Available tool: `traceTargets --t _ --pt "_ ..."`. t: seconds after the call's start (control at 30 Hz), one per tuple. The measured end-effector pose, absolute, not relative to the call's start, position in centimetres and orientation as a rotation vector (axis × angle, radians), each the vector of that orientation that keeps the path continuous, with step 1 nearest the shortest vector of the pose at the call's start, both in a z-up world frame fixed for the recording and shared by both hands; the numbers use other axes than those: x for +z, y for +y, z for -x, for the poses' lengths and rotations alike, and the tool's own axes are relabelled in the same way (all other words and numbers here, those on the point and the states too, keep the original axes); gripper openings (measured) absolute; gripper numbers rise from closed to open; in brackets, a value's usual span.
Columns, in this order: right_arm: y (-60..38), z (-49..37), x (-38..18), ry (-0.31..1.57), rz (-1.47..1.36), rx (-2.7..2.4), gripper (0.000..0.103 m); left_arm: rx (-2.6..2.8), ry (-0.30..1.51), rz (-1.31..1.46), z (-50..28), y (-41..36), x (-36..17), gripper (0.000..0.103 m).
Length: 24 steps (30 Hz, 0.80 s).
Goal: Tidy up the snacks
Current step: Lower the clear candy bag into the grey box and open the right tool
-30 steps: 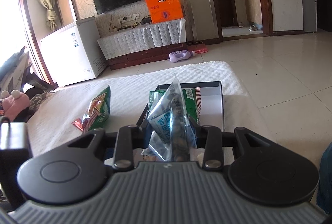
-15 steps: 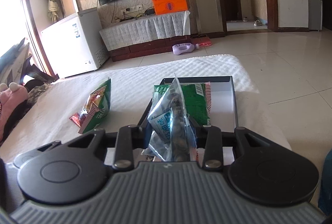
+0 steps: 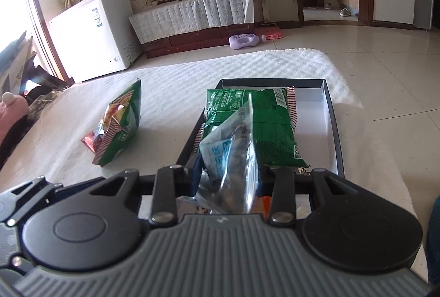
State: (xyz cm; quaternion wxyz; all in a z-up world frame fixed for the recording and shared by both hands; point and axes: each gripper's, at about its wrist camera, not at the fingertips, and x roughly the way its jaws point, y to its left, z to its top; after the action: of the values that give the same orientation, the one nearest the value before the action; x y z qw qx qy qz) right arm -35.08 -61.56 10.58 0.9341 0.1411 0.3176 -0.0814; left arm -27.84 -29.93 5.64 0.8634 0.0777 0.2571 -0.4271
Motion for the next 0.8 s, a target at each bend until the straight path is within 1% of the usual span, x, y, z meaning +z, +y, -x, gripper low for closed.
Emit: traceTargets --t 0.33,0.47,0.8 --pt "-62.0 34.7 10.3 0.631 -0.273 -0.206 0.041 -0.890 0.544 -0.171 28.0 -29.9 5.6 0.090" --pt "-62.6 34.4 10.1 0.622 -0.273 -0.224 0.047 -0.892 0.546 -0.174 28.2 -30.0 5.5 0.090" --pt "-63.6 36.5 12.1 0.487 -0.293 -0.286 0.049 -0.895 0.547 -0.174 28.4 -30.2 5.5 0.091"
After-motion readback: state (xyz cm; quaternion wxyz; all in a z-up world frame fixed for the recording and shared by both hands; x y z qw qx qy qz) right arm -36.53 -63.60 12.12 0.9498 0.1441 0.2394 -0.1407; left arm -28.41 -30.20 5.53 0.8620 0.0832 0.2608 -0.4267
